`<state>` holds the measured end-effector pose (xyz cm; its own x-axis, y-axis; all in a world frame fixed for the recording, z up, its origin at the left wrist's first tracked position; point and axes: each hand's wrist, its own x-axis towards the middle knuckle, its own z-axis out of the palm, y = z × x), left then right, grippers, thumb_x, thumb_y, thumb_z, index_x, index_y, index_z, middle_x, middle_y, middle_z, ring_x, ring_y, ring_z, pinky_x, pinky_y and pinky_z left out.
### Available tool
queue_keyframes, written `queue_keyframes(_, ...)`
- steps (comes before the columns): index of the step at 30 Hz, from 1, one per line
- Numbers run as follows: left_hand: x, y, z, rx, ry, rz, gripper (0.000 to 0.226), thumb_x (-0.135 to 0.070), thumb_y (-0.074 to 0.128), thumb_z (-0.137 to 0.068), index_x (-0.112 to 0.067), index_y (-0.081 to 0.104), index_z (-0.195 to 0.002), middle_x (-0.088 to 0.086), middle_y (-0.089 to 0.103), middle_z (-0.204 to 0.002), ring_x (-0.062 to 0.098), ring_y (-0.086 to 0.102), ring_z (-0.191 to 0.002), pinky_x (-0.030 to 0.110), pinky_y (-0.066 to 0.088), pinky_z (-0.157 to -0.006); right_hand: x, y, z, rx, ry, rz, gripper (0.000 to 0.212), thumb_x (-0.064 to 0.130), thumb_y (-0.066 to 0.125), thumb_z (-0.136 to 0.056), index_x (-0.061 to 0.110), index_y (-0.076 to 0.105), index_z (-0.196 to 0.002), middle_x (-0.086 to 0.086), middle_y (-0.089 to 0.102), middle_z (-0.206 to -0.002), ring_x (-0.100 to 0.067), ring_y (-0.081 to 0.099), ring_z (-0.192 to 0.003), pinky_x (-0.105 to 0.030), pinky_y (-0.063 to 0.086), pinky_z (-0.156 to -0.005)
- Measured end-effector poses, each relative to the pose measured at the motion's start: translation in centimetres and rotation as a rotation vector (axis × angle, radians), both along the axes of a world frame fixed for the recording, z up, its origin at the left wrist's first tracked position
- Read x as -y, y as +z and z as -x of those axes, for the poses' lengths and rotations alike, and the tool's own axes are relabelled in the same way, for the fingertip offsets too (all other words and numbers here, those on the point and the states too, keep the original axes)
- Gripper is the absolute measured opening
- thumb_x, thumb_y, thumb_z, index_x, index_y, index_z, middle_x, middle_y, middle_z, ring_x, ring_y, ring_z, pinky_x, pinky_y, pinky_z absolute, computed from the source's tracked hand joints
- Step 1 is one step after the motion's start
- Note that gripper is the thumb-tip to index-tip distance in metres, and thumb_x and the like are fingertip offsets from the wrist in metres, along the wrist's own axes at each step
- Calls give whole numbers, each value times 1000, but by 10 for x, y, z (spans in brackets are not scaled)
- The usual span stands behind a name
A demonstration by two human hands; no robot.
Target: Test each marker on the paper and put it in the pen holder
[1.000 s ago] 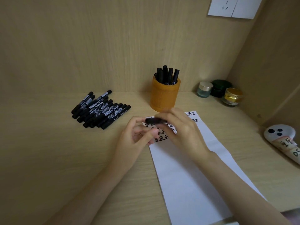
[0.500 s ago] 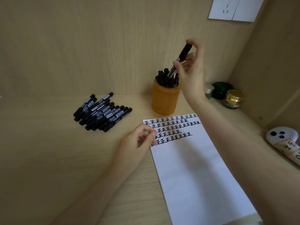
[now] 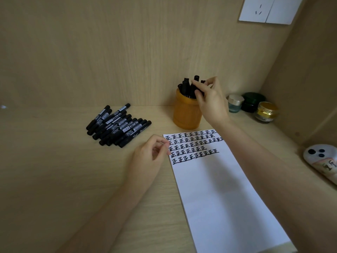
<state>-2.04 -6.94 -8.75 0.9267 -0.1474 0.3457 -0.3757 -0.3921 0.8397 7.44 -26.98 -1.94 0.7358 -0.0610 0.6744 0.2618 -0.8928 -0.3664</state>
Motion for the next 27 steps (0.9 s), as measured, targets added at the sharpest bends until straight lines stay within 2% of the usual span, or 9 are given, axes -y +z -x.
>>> queue_keyframes(3, -4, -5, -7, 20, 80, -64, 5, -20, 59, -90, -23, 61, -94, -13, 67, -87, 4, 61, -85, 29, 51, -82, 4, 4, 0, -103, -70, 111, 44, 16, 45, -100, 21, 43, -144, -10, 42, -122, -17, 47, -101, -24, 33, -69)
queue_keyframes(6, -11, -9, -13, 117, 158, -213, 14, -14, 59, -90, -22, 61, -101, -14, 61, -100, -1, 49, -97, 15, 39, -92, 5, 4, 1, -190, 6, 123, 56, 14, 44, -100, 21, 25, -151, -13, 38, -126, -23, 44, -111, -25, 34, -75)
queue_keyframes(9, -21, -11, -21, 220, 252, -335, 26, -3, 58, -86, -18, 63, -107, -7, 59, -107, 9, 45, -107, 25, 33, -96, 2, -3, 14, -117, 29, -12, 65, 18, 46, -99, 23, 12, -154, -14, 38, -126, -23, 45, -110, -30, 43, -83)
queue_keyframes(12, -28, -15, -26, 216, 330, -455, 33, -1, 60, -83, -12, 63, -114, 3, 57, -119, 22, 46, -117, 35, 34, -100, -3, -13, 35, -41, 22, -126, 54, 15, 47, -97, 19, 30, -149, -9, 44, -120, -20, 50, -100, -37, 47, -84)
queue_keyframes(16, -31, -19, -28, 94, 375, -539, 37, -10, 58, -88, -9, 58, -125, 9, 49, -133, 26, 39, -126, 40, 30, -107, -9, -30, 64, -39, 126, -136, 43, 8, 48, -95, 16, 47, -137, 0, 49, -109, -9, 49, -83, -30, 45, -75)
queue_keyframes(20, -30, -18, -27, 134, 413, -586, 34, -10, 58, -88, -10, 58, -122, 10, 55, -122, 29, 45, -113, 40, 37, -93, -14, -40, 84, -50, 159, -153, 36, 7, 50, -93, 16, 55, -128, 3, 54, -103, -12, 54, -80, -41, 50, -71)
queue_keyframes(24, -31, -18, -27, 111, 447, -589, 38, -12, 61, -87, -10, 55, -125, 12, 57, -117, 30, 47, -106, 39, 37, -88, -18, -46, 97, -73, 188, -146, 31, 7, 51, -94, 18, 59, -122, 6, 55, -99, -12, 54, -78, -38, 50, -68)
queue_keyframes(27, -33, -20, -28, 85, 435, -573, 33, -16, 63, -87, -12, 58, -119, 8, 63, -110, 29, 48, -102, 38, 35, -85, -19, -51, 103, -119, 190, -165, 28, 9, 50, -95, 20, 62, -118, 11, 55, -96, -11, 54, -79, -32, 47, -66)
